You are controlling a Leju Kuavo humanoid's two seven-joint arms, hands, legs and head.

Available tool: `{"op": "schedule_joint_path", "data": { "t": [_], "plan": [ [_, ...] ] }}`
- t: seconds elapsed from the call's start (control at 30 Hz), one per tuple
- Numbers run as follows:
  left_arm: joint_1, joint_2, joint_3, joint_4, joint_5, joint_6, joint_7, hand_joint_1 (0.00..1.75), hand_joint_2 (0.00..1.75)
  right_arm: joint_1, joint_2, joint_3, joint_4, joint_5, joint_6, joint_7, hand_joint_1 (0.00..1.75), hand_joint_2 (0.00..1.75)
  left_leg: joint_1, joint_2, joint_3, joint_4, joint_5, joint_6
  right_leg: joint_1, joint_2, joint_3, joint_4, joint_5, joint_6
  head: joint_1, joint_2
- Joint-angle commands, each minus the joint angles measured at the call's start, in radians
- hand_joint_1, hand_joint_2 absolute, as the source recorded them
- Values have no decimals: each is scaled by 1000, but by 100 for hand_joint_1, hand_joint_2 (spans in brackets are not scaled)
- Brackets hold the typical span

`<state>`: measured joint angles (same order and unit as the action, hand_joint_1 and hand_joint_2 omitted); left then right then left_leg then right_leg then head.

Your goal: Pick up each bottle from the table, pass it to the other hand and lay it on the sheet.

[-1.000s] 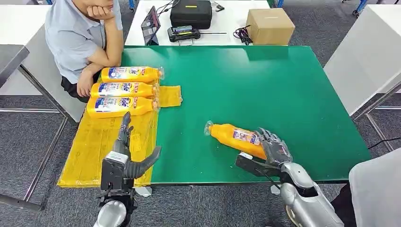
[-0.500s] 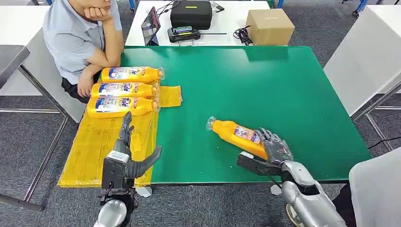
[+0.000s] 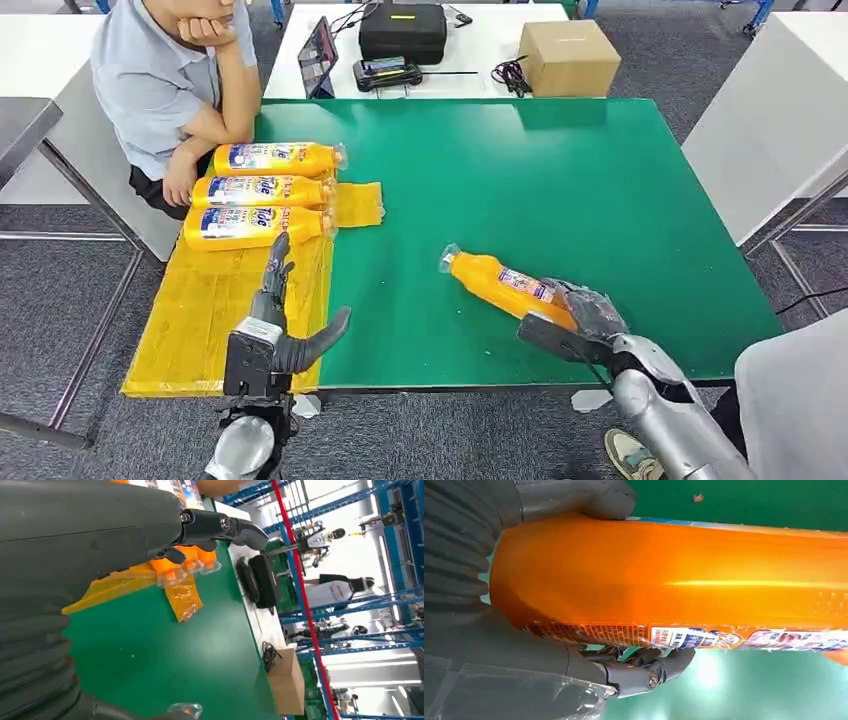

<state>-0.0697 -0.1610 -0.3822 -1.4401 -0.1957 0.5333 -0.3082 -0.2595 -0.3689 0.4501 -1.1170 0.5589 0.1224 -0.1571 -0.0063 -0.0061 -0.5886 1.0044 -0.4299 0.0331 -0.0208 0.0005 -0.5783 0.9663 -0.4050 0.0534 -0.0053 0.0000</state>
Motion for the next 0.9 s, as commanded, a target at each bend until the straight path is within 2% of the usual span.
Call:
{"op": "schedule_joint_path", "data": {
  "t": [0.03,0.37,0.5,0.9],
  "plan": [
    [-70,34,-45,90,11,12,-15,0,175,12,22,19,118,-42,15,-27,175,175,2,-2,2,-1,0,-2,2,-3,4,-2,0,-2,0,0],
    [-80,19,1,122,138,-6,-29,0,175,9,92,-27,78,-94,-33,-69,175,175,2,2,4,-2,0,-3,2,0,4,-2,1,-3,0,0],
    [-77,12,42,174,328,-101,26,0,175,-5,128,-33,68,-94,-59,-81,175,175,1,3,3,-1,0,-2,2,1,3,-1,1,-3,0,0],
    [-73,20,63,266,464,-107,37,0,175,-9,178,-50,2,-113,-108,-135,175,175,2,3,0,0,-2,-3,2,2,0,1,-1,-4,0,0]
  ]
}}
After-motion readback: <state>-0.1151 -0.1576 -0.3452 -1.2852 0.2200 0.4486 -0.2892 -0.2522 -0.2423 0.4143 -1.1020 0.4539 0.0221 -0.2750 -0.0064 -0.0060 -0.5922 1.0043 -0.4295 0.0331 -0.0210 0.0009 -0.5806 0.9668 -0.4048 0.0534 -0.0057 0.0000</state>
